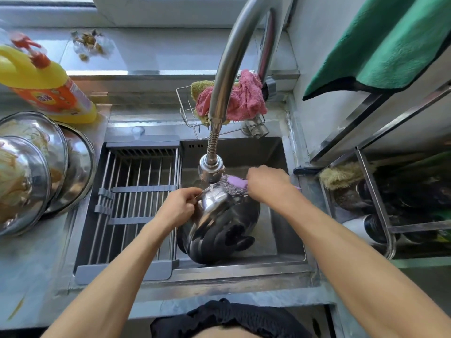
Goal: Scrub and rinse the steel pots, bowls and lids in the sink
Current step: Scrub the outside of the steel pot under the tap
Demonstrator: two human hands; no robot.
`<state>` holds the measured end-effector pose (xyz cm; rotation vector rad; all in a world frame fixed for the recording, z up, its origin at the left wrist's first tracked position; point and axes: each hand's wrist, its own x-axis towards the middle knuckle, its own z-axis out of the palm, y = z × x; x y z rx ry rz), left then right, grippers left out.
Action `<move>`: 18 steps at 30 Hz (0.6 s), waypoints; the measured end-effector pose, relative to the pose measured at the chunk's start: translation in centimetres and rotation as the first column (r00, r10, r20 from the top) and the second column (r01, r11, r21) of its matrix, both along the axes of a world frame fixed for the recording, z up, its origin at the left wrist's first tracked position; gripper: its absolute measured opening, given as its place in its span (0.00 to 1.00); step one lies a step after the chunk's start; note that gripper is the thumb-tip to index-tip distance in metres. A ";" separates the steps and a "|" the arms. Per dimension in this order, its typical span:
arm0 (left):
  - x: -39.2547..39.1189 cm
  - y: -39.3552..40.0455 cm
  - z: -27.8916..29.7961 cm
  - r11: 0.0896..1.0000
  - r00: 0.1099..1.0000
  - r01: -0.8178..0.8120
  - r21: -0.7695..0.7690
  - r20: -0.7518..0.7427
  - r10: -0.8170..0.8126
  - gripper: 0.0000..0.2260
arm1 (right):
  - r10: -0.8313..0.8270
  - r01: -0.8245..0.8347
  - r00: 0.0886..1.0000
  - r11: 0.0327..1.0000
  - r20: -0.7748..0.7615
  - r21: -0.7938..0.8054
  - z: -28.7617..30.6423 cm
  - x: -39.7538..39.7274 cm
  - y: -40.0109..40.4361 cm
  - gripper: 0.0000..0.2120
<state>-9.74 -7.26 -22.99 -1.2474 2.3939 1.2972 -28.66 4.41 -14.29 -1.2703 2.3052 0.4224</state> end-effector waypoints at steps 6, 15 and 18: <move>-1.7 0.2 0.1 0.995 0.998 0.056 -0.078 0.026 -0.054 0.14 | 0.075 -0.076 0.996 0.997 -0.043 -0.024 -0.2 1.0 -0.1 0.14; -1.1 0.1 0.2 0.985 0.987 0.128 -0.114 0.116 -0.115 0.11 | 0.073 -0.075 0.994 0.997 -0.081 -0.024 -0.3 1.3 0.1 0.14; -2.0 0.7 0.1 0.986 0.998 0.069 -0.149 0.024 -0.066 0.11 | 0.134 -0.136 0.990 0.988 -0.039 -0.072 -0.1 2.3 -0.5 0.13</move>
